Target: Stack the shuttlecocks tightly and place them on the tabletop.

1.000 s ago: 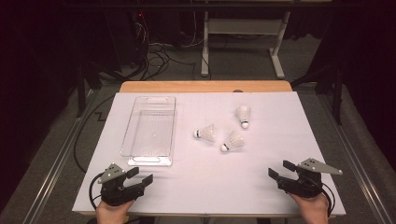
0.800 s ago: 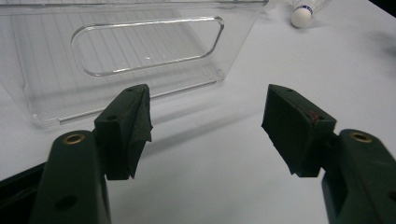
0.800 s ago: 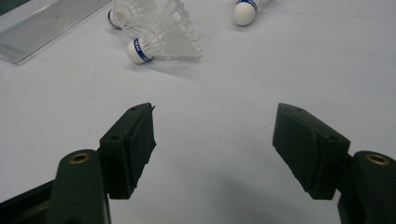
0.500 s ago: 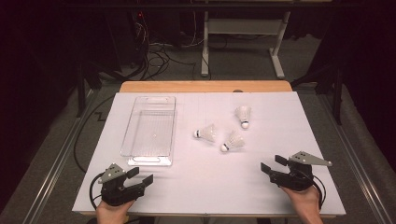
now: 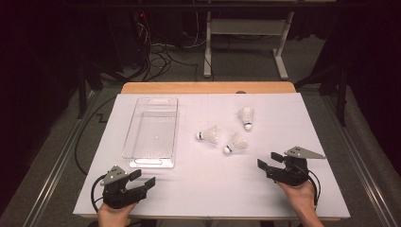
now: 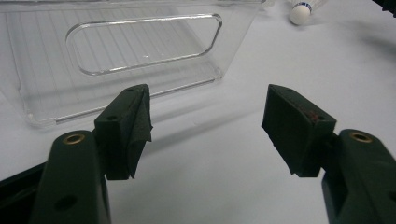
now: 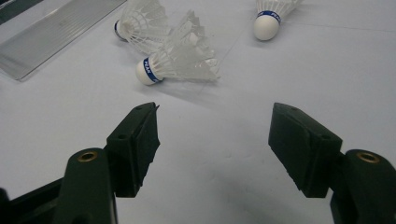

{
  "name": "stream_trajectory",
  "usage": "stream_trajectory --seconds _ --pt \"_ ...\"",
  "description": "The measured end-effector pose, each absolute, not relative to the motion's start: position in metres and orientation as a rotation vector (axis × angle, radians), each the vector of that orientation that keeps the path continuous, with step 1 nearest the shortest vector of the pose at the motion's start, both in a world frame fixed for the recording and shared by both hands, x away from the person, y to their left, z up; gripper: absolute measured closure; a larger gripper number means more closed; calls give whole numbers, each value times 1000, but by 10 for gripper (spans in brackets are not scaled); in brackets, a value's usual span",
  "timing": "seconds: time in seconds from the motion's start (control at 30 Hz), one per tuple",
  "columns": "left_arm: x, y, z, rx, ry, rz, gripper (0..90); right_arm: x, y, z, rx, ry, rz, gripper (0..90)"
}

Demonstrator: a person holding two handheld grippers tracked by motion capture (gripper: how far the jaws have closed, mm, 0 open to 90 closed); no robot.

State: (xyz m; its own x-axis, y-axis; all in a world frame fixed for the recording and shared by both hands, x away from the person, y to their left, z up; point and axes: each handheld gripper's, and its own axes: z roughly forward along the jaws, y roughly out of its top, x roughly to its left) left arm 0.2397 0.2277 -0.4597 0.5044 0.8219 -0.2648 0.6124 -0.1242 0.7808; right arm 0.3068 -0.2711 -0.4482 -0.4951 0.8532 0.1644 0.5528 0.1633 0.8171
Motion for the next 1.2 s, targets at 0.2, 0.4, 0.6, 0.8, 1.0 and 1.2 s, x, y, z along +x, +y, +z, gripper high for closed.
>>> stream_trajectory --seconds 0.2,0.4,0.6,0.8,1.0,1.2 --pt "240 228 -460 1833 1198 287 334 313 -265 -446 1339 2124 1259 348" --pt "240 228 -460 1832 1197 285 333 321 -255 -443 1334 2133 1272 356" --pt "240 228 -460 1834 1195 281 334 327 -247 -441 1334 2151 1269 375" --pt "240 228 -460 1835 1195 279 334 335 -241 -439 1346 2167 1254 396" --pt "240 228 -460 1837 1196 278 335 343 -235 -436 1359 2190 1238 410" --pt "240 228 -460 1838 1196 275 335 351 -228 -432 1369 2217 1212 437"
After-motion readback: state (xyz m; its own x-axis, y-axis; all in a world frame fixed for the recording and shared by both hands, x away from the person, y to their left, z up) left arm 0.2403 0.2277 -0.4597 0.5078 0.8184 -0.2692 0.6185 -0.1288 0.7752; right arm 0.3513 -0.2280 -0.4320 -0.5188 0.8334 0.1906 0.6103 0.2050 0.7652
